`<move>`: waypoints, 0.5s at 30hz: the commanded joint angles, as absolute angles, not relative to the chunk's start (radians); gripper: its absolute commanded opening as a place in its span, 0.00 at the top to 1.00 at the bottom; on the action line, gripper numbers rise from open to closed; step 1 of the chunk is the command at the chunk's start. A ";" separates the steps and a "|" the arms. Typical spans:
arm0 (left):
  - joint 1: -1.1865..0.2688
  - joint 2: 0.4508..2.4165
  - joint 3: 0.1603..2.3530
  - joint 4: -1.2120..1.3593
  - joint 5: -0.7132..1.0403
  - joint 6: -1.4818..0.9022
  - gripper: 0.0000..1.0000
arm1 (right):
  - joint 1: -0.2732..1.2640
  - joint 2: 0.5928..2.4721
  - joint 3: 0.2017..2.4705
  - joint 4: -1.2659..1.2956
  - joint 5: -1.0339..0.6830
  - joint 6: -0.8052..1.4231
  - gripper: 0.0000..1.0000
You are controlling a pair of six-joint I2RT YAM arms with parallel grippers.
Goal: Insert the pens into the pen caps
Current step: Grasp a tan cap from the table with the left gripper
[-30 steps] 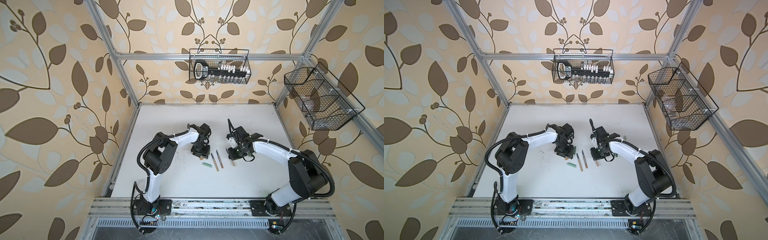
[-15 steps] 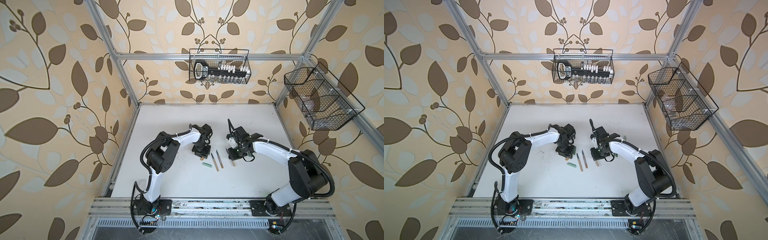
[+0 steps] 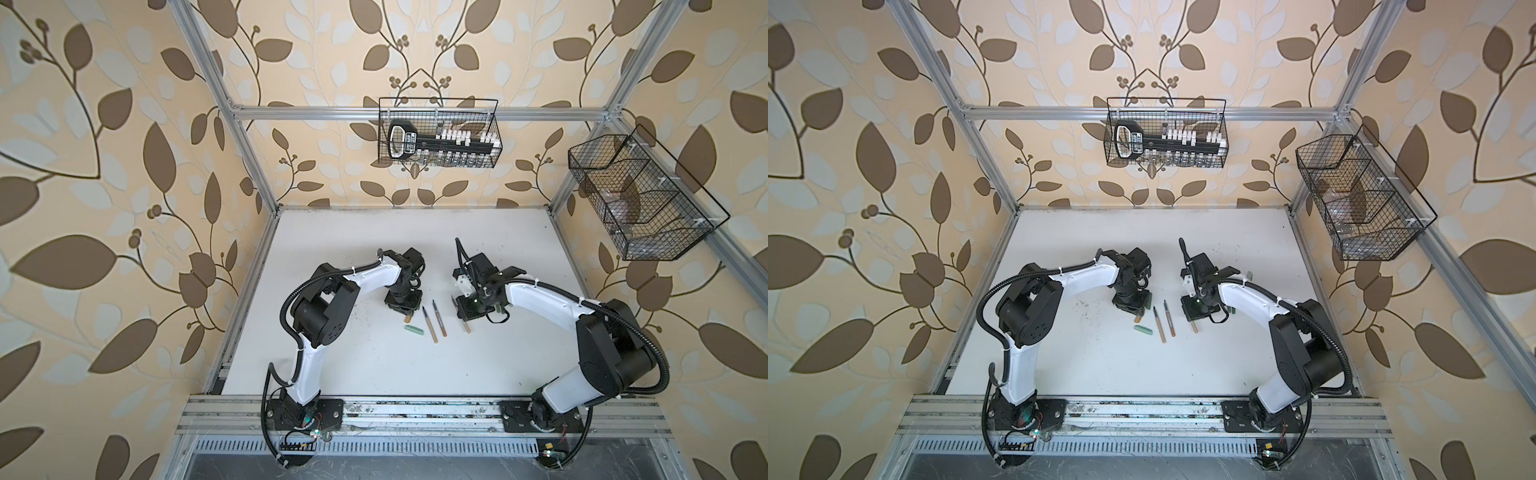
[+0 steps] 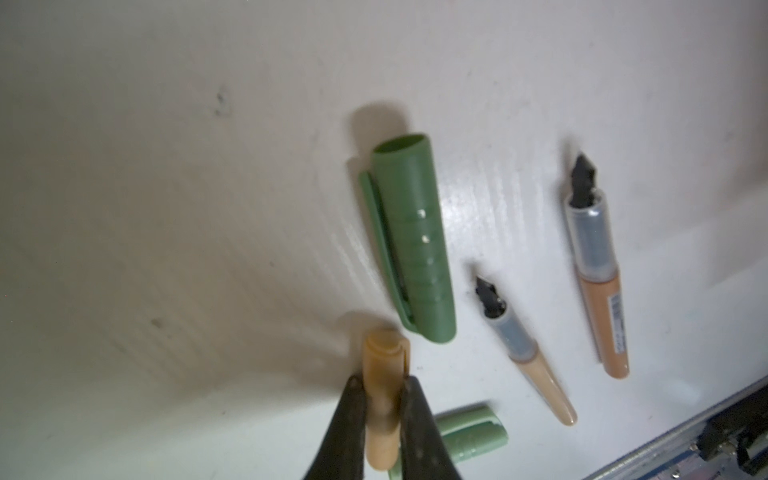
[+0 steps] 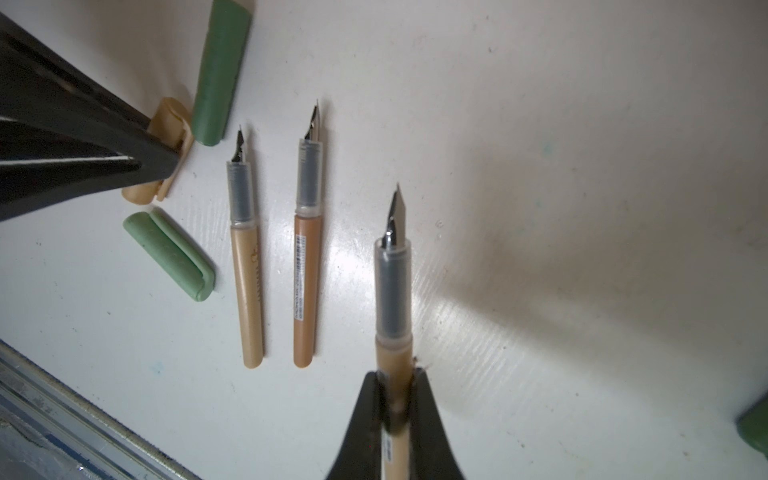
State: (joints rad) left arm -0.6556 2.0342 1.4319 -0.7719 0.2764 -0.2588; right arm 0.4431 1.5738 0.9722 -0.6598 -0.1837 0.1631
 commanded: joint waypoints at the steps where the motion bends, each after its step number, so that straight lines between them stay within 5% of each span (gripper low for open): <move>1: -0.664 2.021 1.387 -0.772 0.254 -0.262 0.86 | 0.450 1.556 0.954 -0.660 -0.197 0.140 0.96; 15: -0.660 1.950 1.355 -0.701 0.240 -0.326 1.00 | 0.474 1.527 0.956 -0.633 -0.259 0.127 0.96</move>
